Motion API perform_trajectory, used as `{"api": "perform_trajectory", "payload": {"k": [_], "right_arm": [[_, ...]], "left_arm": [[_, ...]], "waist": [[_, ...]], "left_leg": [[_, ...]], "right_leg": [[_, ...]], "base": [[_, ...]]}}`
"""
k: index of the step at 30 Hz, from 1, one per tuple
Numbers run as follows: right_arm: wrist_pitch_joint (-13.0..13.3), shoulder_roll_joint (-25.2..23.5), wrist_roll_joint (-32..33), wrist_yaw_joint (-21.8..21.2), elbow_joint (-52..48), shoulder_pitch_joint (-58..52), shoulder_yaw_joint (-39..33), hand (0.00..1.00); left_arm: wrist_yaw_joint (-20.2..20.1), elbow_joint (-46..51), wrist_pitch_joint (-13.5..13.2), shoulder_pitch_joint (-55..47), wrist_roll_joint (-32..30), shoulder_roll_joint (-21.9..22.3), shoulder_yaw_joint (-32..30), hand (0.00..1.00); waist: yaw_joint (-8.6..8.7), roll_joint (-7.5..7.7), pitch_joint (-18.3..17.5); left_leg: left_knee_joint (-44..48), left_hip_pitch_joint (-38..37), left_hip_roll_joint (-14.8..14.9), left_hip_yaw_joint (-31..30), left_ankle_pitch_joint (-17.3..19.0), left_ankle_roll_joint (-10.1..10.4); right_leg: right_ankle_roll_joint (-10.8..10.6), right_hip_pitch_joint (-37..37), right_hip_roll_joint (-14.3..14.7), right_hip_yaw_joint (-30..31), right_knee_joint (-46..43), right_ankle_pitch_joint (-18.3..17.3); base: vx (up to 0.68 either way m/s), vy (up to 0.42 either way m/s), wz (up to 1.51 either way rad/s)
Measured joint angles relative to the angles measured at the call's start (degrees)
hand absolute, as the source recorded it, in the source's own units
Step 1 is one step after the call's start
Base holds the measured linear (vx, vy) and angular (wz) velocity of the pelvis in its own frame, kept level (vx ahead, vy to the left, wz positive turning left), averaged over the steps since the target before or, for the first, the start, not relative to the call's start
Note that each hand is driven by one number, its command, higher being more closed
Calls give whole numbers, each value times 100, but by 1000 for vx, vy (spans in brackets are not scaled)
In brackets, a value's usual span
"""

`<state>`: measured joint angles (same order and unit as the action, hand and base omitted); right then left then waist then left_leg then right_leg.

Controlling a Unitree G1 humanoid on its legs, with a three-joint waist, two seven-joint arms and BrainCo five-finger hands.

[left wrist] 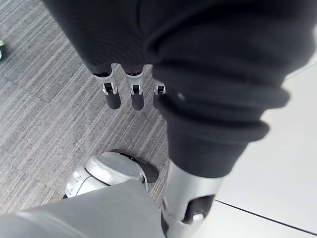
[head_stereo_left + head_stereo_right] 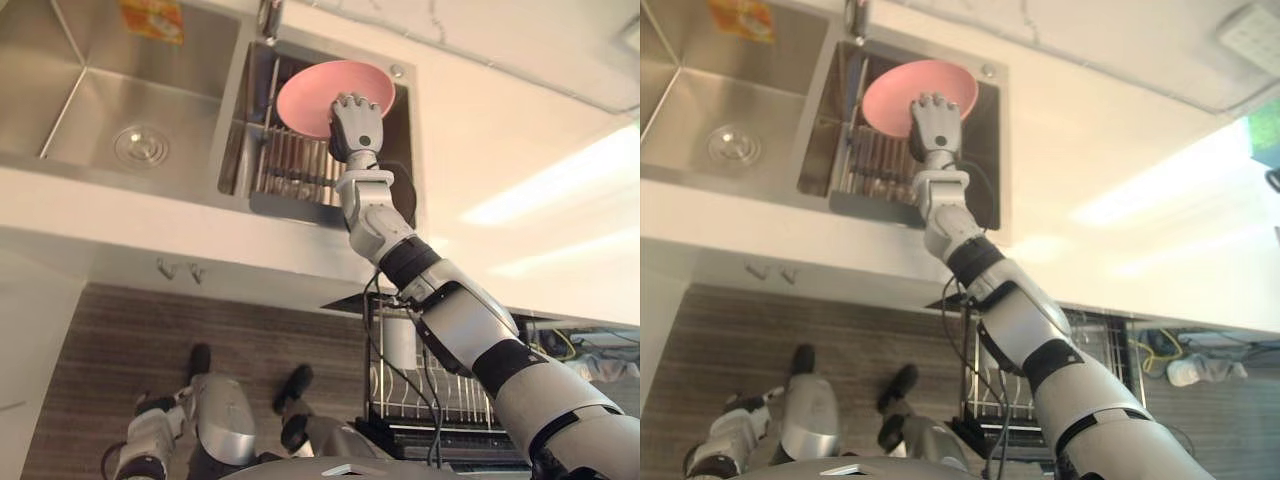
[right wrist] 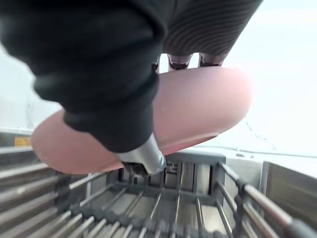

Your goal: Walk over to the sink, pick up the cup, carry it to the dishwasher, place the cup inside the dishwasher, then close the dishwasher door

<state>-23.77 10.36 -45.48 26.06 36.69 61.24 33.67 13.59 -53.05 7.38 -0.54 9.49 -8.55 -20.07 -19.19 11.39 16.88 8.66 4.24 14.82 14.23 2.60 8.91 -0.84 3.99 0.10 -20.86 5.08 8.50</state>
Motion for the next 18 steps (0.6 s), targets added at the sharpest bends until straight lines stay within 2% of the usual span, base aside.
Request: {"api": "perform_trajectory", "payload": {"k": [2, 7, 12, 15, 18], "right_arm": [[173, 80, -146, -63, -242, -221, 180, 100], [418, 177, -211, -220, -595, -408, 343, 100], [624, 435, -196, -245, -1252, -570, 408, 100], [681, 661, -62, -245, -1845, -844, 375, 100], [742, 914, 306, -240, -2418, -1176, -68, 100]], "left_arm": [[-1, -43, -77, -170, -92, 4, 1, 0], [-10, -66, -203, -303, -224, 14, -6, 0], [-22, -252, -313, -383, -309, 61, -8, 0], [-33, -274, -390, -487, -327, 83, -8, 0], [-82, -279, -451, -523, -417, 87, -6, 0]], "waist": [[133, -26, -287], [378, -112, -449], [668, -280, -664], [840, -420, -853], [1038, -524, -958]], "left_leg": [[-75, -94, -25, 9, -1, 2], [-213, -355, -78, 86, -23, -4], [-444, -545, -179, 214, -105, -36], [-609, -680, -223, 318, -160, -48], [-701, -751, -266, 355, -191, -74]], "right_leg": [[26, -28, -4, 16, -1, -12], [51, -170, -25, 114, 1, -11], [69, -178, -88, 160, 2, -18], [80, -180, -99, 237, 2, -8], [79, -176, -109, 303, 1, 17]], "base": [[52, 11, -12], [3, 12, -9], [-16, 13, -7], [15, 21, -14], [14, 19, -11]]}}
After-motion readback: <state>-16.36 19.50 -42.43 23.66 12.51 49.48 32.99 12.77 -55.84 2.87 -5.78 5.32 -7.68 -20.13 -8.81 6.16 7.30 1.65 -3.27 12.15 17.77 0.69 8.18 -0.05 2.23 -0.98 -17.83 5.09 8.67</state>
